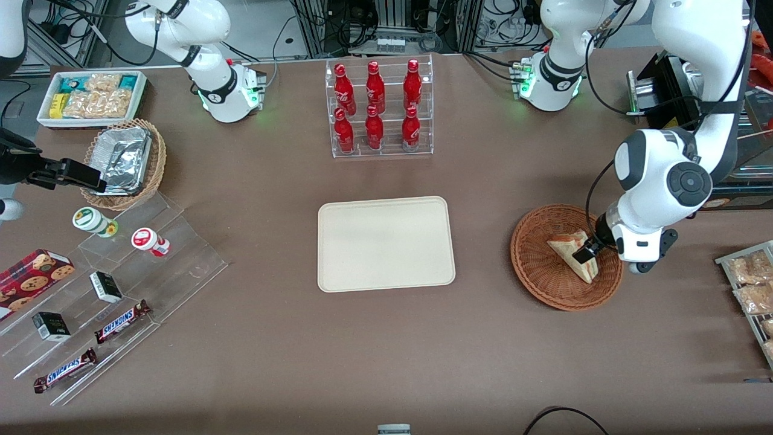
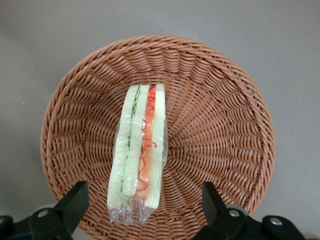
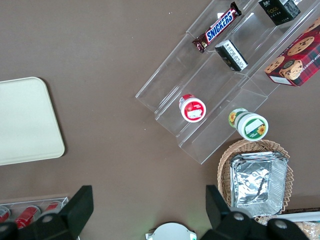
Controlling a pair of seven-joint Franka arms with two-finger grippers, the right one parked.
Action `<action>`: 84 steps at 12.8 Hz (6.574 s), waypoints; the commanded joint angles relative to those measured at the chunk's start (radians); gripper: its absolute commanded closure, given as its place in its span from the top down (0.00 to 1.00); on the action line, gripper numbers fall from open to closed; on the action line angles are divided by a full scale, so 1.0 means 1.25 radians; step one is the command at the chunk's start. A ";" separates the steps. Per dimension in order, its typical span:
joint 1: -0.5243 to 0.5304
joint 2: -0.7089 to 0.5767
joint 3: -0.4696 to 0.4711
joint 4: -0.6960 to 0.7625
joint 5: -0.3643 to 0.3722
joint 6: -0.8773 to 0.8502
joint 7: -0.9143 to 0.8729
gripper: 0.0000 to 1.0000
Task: Place sandwich from basket to tray
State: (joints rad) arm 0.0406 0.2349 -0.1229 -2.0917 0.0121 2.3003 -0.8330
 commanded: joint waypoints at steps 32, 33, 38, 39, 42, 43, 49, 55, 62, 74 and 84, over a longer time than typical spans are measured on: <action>-0.317 0.160 -0.022 0.300 0.005 -0.237 0.068 0.00; -0.348 0.182 -0.022 0.331 0.001 -0.239 0.058 0.00; -0.478 0.327 -0.022 0.490 -0.007 -0.235 -0.059 0.00; -0.505 0.352 -0.022 0.513 -0.007 -0.230 -0.084 0.00; -0.559 0.419 -0.021 0.598 -0.005 -0.224 -0.140 0.00; -0.572 0.443 -0.021 0.625 -0.004 -0.224 -0.154 0.00; -0.601 0.476 -0.015 0.645 0.005 -0.214 -0.184 0.00; -0.603 0.512 -0.012 0.671 0.044 -0.199 -0.250 0.00; -0.601 0.482 -0.015 0.687 0.049 -0.230 -0.258 1.00; -0.477 0.265 -0.015 0.634 0.039 -0.439 -0.036 1.00; -0.208 -0.033 -0.013 0.346 -0.022 -0.488 0.381 1.00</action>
State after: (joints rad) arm -0.2777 0.2917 -0.1311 -1.5673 0.0029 1.7113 -0.4496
